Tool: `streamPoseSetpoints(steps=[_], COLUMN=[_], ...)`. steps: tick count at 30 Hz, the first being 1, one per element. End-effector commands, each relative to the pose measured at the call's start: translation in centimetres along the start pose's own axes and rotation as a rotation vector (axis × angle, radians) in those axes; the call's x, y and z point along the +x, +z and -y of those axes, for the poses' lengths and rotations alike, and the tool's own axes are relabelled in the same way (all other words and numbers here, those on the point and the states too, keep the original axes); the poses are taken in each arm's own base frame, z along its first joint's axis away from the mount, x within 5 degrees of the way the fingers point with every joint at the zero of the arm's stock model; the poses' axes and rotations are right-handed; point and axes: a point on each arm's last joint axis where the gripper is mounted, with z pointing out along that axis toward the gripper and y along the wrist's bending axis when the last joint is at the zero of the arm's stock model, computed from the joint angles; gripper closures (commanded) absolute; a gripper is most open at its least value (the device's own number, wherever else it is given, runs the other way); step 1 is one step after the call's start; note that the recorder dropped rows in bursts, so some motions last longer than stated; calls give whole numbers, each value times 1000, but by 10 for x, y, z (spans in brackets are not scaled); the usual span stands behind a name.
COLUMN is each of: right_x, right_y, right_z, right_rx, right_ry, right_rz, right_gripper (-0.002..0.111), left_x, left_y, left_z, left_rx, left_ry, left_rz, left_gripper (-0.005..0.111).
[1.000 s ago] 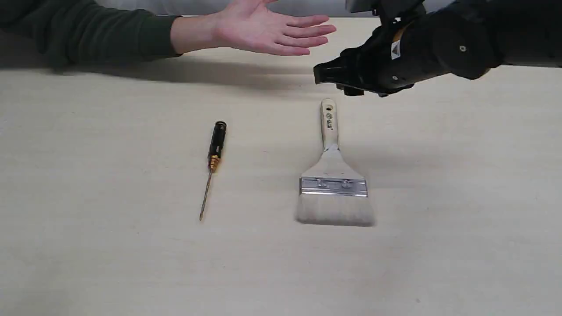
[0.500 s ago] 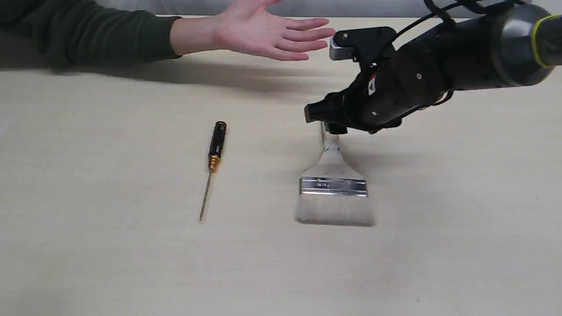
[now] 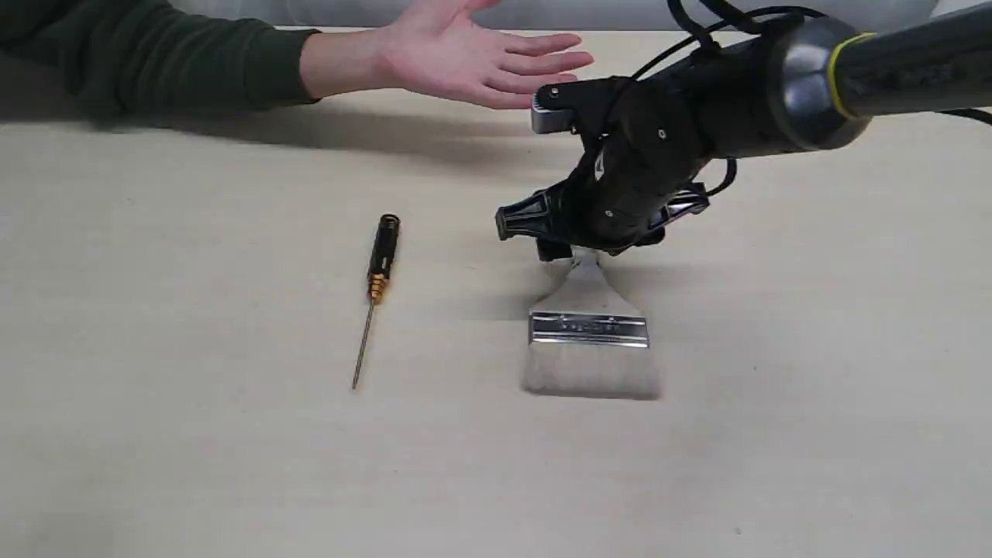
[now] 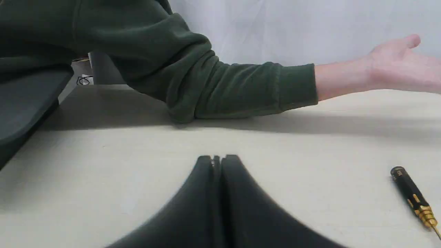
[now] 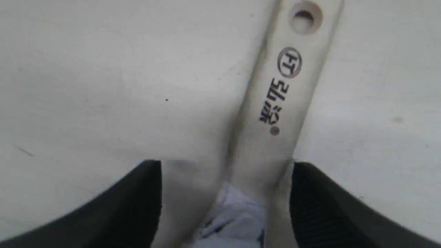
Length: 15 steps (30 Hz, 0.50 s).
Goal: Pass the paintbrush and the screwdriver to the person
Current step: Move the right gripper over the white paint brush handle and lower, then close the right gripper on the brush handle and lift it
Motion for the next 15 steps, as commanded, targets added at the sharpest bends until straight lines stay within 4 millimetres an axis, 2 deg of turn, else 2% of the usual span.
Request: streamPoseSetpoints(steps=[1,8,15], right_x=[2,8,13], right_y=[5,5,5], right_z=[1,3,5], right_rx=[12,36,63], right_ry=[2,1,-11], right_rz=[-33,-91,-147], right_gripper=[50,53,76], left_x=[0,0,0], left_y=[0,0,0], left_z=[0,0,1], left_rx=[8,8,8], left_ry=[-3,-3,-5], left_rz=[11,11,8], left_gripper=[107,107,107])
